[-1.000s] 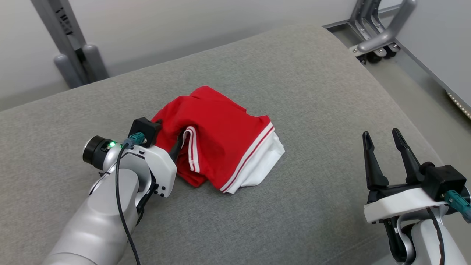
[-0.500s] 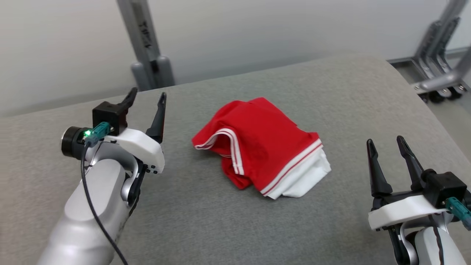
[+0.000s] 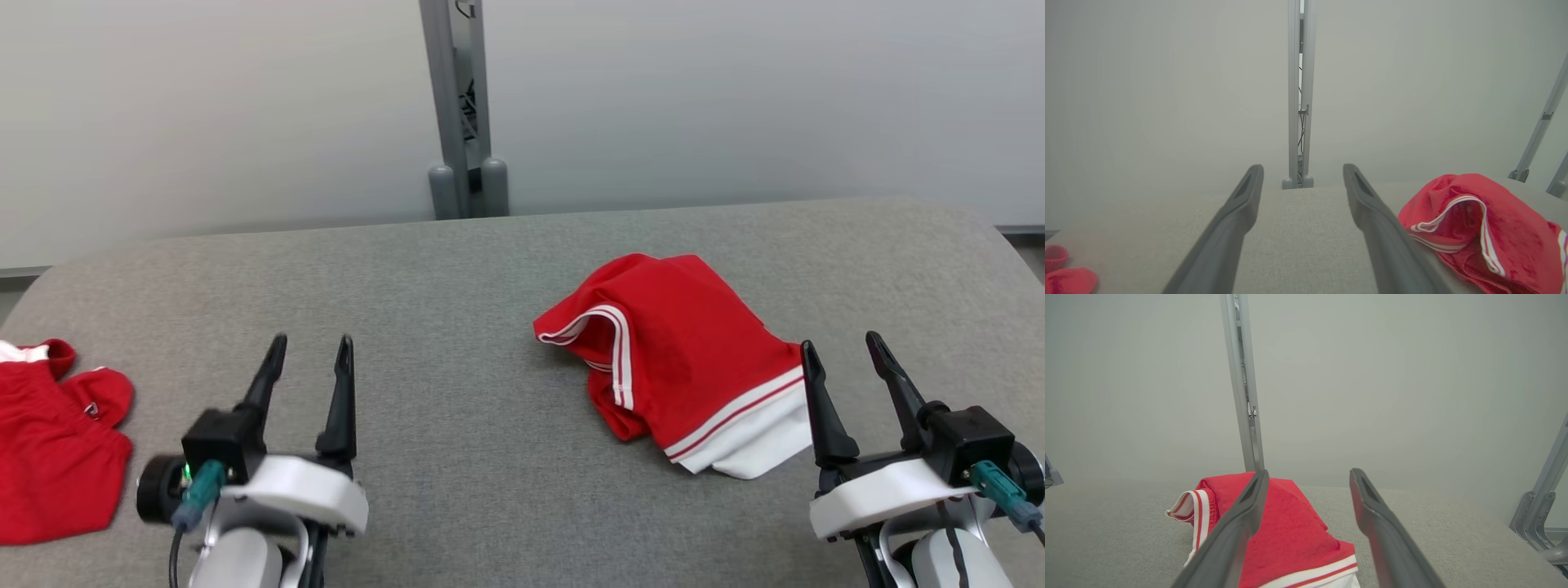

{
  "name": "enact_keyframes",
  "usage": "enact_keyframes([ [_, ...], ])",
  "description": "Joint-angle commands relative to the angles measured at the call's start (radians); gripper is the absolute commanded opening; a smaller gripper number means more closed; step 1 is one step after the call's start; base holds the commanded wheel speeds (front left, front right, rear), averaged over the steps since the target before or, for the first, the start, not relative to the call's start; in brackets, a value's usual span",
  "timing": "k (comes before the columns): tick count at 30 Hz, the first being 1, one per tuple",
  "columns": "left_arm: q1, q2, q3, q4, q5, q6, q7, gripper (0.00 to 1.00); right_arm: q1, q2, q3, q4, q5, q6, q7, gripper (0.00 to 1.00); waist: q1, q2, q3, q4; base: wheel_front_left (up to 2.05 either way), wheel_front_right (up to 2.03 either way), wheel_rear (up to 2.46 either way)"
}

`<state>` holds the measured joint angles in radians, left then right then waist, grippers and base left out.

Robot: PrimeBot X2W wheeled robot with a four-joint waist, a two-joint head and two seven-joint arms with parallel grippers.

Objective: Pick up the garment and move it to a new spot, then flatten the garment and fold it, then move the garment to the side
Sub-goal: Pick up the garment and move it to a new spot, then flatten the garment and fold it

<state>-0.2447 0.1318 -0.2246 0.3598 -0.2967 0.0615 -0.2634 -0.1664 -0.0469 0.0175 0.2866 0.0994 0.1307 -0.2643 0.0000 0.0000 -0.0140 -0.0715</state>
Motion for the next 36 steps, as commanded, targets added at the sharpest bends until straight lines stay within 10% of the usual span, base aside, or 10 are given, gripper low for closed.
enact_keyframes([
  [1, 0.037, -0.012, 0.022, -0.018, 0.009, -0.006, -0.001, 1.0, 0.014, -0.007, 0.0, 0.004, -0.004, 0.0, -0.001, 1.0, 0.0, 0.0, -0.017, 0.024, 0.0, 0.0, 0.0],
  [19, 0.129, -0.079, 0.087, -0.031, 0.078, -0.067, -0.001, 1.0, -0.037, -0.006, 0.117, 0.051, 0.004, 0.0, -0.001, 1.0, 0.0, 0.0, -0.016, 0.088, 0.0, 0.0, 0.0],
  [36, 0.075, -0.079, 0.019, -0.013, 0.025, -0.054, -0.001, 1.0, -0.319, -0.009, 0.128, 0.454, -0.191, 0.0, 0.002, 1.0, 0.0, 0.0, 0.06, 0.234, 0.0, 0.0, 0.0],
])
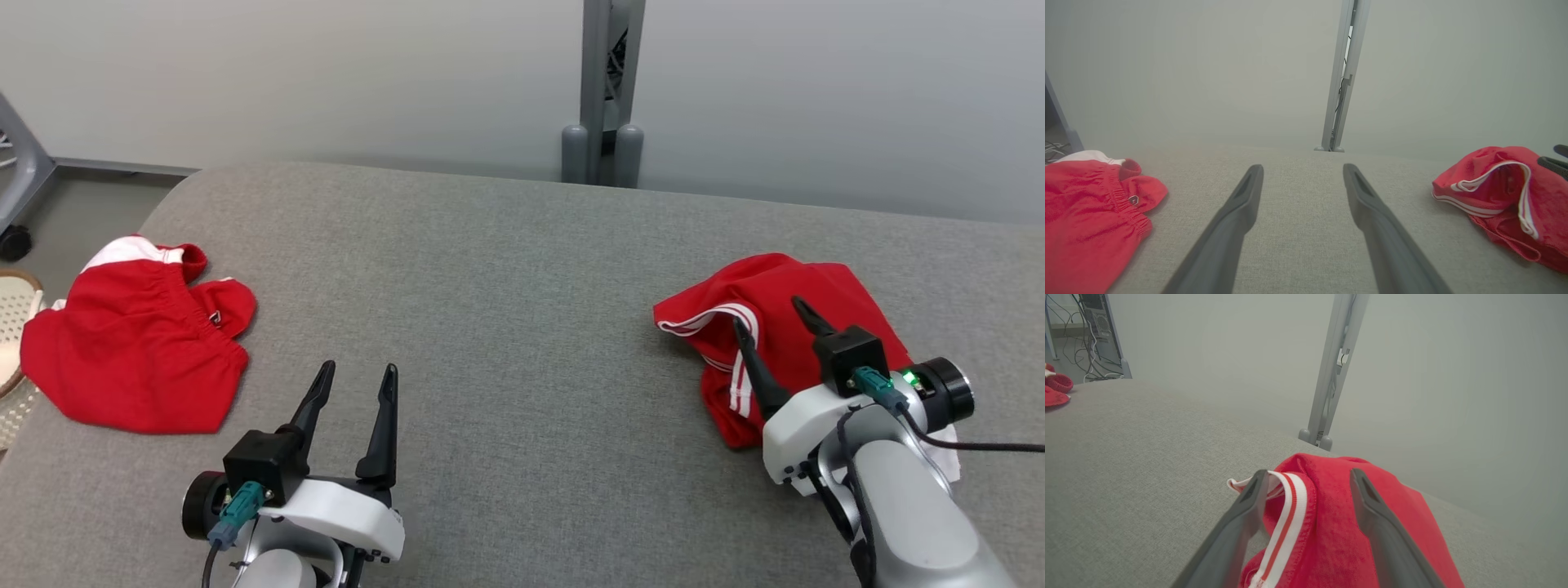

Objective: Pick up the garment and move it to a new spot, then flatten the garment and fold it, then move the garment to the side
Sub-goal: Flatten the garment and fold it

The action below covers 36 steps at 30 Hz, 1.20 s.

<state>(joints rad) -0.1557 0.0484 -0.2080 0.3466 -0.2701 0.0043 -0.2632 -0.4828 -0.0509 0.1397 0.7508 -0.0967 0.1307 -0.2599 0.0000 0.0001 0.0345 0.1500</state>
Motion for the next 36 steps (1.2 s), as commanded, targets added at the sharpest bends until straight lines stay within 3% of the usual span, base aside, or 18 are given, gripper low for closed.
enact_keyframes([
  [1, -0.017, 0.004, 0.0, 0.0, -0.004, 0.005, -0.001, 1.0, -0.014, -0.006, -0.012, 0.01, -0.015, 0.0, -0.002, 1.0, 0.0, -0.0001, 0.016, 0.021, 0.0, 0.0, 0.0],
  [7, -0.017, 0.004, -0.009, 0.004, -0.019, 0.011, -0.001, 1.0, -0.061, -0.005, -0.121, 0.119, -0.123, 0.0, 0.013, 1.0, 0.0, -0.0001, 0.029, 0.055, 0.0, 0.0, 0.0],
  [12, -0.011, 0.004, -0.009, 0.005, -0.022, 0.014, -0.001, 1.0, -0.075, -0.003, -0.151, 0.159, -0.154, 0.0, 0.006, 1.0, 0.0, -0.0001, 0.026, 0.057, 0.0, 0.0, 0.0],
  [13, -0.011, 0.004, -0.009, 0.006, -0.025, 0.015, -0.001, 1.0, -0.077, -0.002, -0.149, 0.168, -0.149, 0.0, 0.006, 0.44, 0.0, -0.0001, 0.025, 0.056, 0.0, 0.0, 0.0],
  [14, -0.013, 0.004, -0.01, 0.007, -0.027, 0.015, -0.001, 1.0, -0.079, -0.002, -0.147, 0.177, -0.142, 0.0, 0.004, 0.02, 0.0, -0.0001, 0.023, 0.054, 0.0, 0.0, 0.0],
  [23, -0.012, 0.004, -0.007, 0.006, -0.026, 0.016, -0.001, 1.0, -0.103, -0.002, -0.111, 0.17, -0.077, 0.0, -0.007, 0.0, 0.0, -0.0001, 0.006, 0.033, 0.0, 0.0, 0.0],
  [31, 0.009, 0.004, 0.001, 0.009, -0.02, 0.014, -0.001, 1.0, -0.146, -0.004, -0.123, 0.031, 0.029, 0.0, -0.007, 0.0, 0.0, -0.0001, -0.03, 0.014, 0.0, 0.0, 0.0],
  [36, 0.02, 0.004, 0.001, 0.01, -0.02, 0.01, -0.001, 1.0, -0.243, -0.056, -0.16, -0.005, 0.059, 0.0, -0.007, 0.0, 0.0, -0.0001, -0.051, 0.009, 0.0, 0.0, 0.0],
])
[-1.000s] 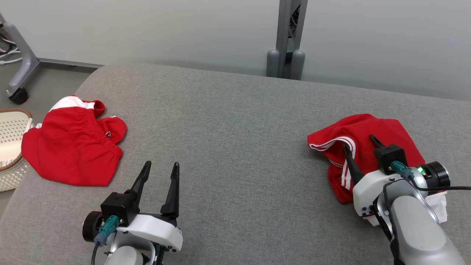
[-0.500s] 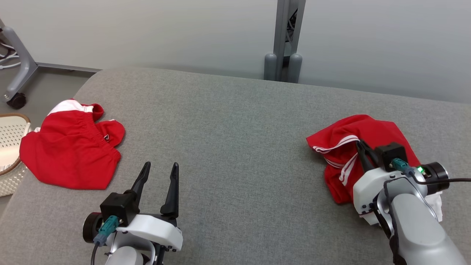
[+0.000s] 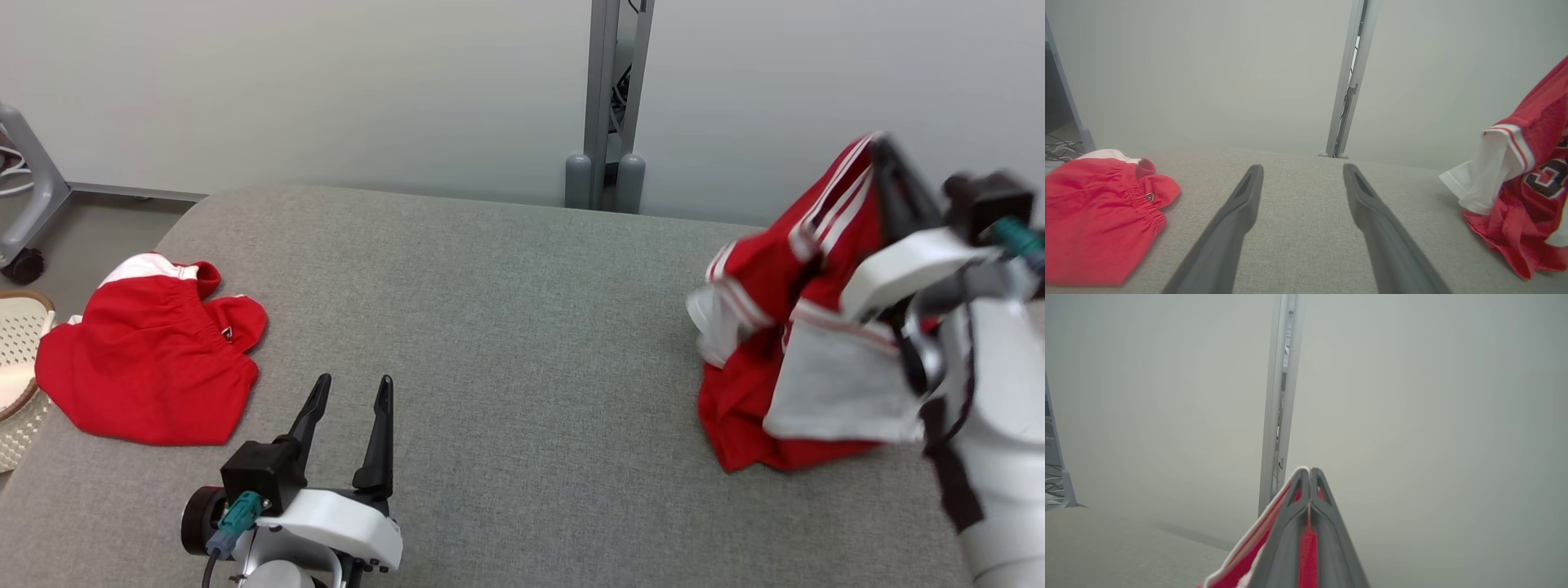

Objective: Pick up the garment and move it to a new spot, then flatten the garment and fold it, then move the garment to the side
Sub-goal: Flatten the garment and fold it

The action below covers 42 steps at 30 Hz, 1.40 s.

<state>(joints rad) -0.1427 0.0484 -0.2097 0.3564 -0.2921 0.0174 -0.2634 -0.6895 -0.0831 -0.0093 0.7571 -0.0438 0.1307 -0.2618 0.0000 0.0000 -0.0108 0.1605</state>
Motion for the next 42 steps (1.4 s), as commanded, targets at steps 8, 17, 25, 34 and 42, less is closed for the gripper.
enact_keyframes([
  [8, 0.02, 0.004, -0.01, -0.003, -0.007, -0.002, -0.001, 1.0, -0.244, -0.122, -0.096, -0.011, -0.011, 0.0, -0.001, 0.0, 0.0, 0.0, -0.02, 0.013, 0.0, 0.0, 0.0],
  [17, 0.031, 0.004, -0.011, -0.003, -0.01, 0.001, -0.001, 1.0, -0.325, -0.058, -0.091, -0.027, -0.029, 0.0, 0.006, 0.0, 0.0, 0.0, -0.028, 0.043, 0.0, 0.0, 0.0],
  [25, 0.022, 0.004, -0.026, 0.007, -0.013, -0.008, -0.001, 1.0, -0.225, 0.024, 0.191, 0.09, 0.054, 0.0, 0.045, 0.0, 0.0, 0.0, -0.02, 0.085, 0.0, 0.0, 0.0],
  [34, -0.012, 0.004, -0.065, 0.012, -0.033, -0.004, -0.001, 1.0, -0.179, 0.03, 0.668, 0.197, 0.307, 0.0, 0.063, 0.0, 0.0, 0.0, 0.03, 0.165, 0.0, 0.0, 0.0],
  [42, -0.023, 0.004, -0.099, 0.014, -0.057, 0.006, -0.001, 1.0, -0.219, 0.03, 0.909, 0.24, 0.452, 0.0, 0.082, 1.0, 0.0, 0.0, 0.068, 0.217, 0.0, 0.0, 0.0],
])
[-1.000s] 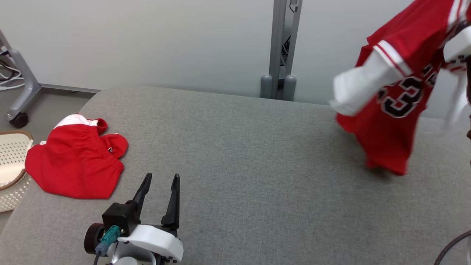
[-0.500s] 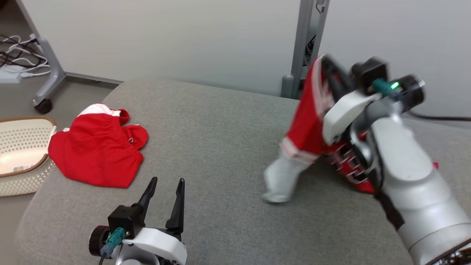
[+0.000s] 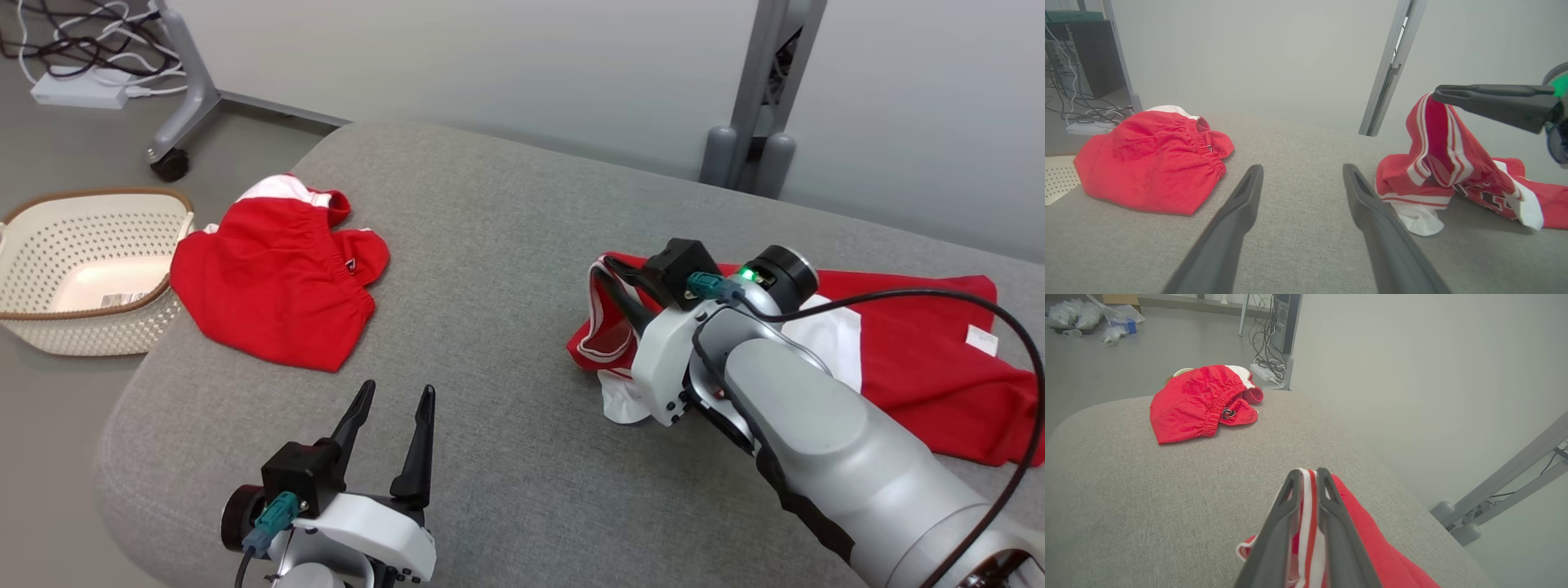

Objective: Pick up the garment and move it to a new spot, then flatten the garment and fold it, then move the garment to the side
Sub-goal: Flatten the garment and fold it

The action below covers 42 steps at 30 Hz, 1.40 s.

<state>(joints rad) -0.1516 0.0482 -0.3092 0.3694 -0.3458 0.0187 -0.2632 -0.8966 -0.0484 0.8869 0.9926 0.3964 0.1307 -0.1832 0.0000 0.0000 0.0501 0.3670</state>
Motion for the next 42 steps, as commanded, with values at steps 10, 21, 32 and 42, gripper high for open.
enact_keyframes([
  [10, -0.011, 0.004, 0.018, 0.001, 0.005, 0.015, -0.001, 1.0, -0.069, -0.012, 0.119, 0.058, 0.145, 0.0, -0.005, 1.0, 0.0, 0.0, -0.021, -0.021, 0.0, 0.0, 0.0],
  [21, 0.006, 0.004, 0.072, -0.035, 0.033, 0.008, -0.001, 1.0, -0.042, -0.124, 0.004, 0.026, 0.243, 0.0, -0.085, 1.0, 0.0, 0.0, -0.078, -0.184, 0.0, 0.0, 0.0],
  [32, -0.003, 0.004, 0.089, -0.099, 0.041, 0.013, -0.001, 1.0, 0.339, -0.204, -0.598, -0.403, -0.014, 0.0, -0.082, 1.0, 0.0, 0.0, -0.083, -0.343, 0.0, 0.0, 0.0],
  [42, -0.003, 0.004, 0.074, -0.114, 0.04, 0.015, -0.001, 1.0, 0.658, -0.078, -0.899, -0.61, -0.184, 0.0, -0.082, 1.0, 0.0, 0.0, -0.075, -0.424, 0.0, 0.0, 0.0],
])
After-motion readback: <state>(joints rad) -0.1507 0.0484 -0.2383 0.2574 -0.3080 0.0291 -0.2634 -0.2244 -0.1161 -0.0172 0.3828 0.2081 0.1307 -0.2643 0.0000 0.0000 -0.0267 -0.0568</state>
